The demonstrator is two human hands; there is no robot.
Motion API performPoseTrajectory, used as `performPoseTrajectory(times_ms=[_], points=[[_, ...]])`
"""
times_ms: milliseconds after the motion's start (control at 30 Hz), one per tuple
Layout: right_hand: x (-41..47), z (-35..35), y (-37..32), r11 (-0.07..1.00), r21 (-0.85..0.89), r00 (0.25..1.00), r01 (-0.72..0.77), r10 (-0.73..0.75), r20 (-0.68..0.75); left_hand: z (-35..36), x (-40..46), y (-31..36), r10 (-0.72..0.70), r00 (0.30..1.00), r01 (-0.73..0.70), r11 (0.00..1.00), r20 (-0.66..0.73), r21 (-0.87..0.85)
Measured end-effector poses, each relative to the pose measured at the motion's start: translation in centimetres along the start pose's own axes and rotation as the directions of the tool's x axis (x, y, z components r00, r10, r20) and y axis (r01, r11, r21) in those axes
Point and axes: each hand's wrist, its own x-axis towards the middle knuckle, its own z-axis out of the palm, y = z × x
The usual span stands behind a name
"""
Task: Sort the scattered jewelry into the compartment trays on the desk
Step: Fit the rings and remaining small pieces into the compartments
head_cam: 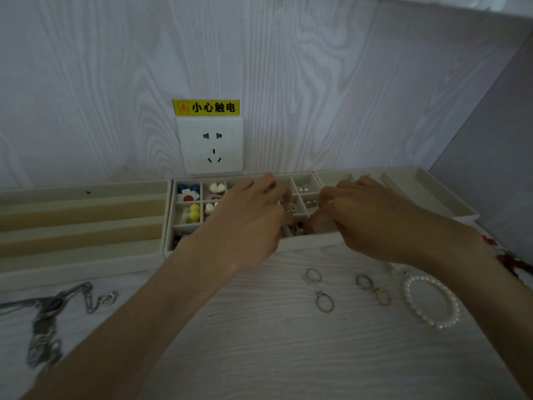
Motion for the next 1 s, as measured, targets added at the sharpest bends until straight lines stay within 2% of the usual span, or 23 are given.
performPoseTrajectory(times_ms=[167, 333, 533, 667, 767, 1000], points=[[0.1, -0.4, 0.1, 1.000, -0.004, 0.999, -0.018, 0.018, -0.027, -0.2, 0.2, -0.1, -0.028, 1.000, 0.028, 0.999, 0.007, -0.034], [0.5, -0.4, -0.3, 0.999, -0.039, 0.999, 0.000, -0.001, -0.033, -0.5, 0.2, 0.0, 0.014, 0.999, -0.010, 0.998, 0.051, -0.062], [0.8, -0.3, -0.7, 0.999, -0.045, 1.000, 0.009, -0.009, -0.018, -1.1, 0.3, 0.2, -0.007, 1.000, 0.010, 0.994, 0.028, -0.108], [0.8, -0.2, -0.6, 0.999, -0.041, 1.000, 0.003, -0.004, -0.019, -1.2, 0.4, 0.2, -0.036, 0.992, 0.044, 0.997, 0.120, -0.071], [0.8, -0.1, -0.5, 0.999, -0.043, 1.000, 0.006, -0.007, -0.025, -1.4, 0.5, 0.3, -0.037, 0.991, 0.047, 0.996, 0.128, -0.076], [-1.2, -1.4, 0.9, 0.998, 0.065, 0.996, -0.018, 0.023, -0.085, -2.4, 0.6, -0.1, -0.062, 0.985, 0.087, 0.984, 0.162, -0.156]])
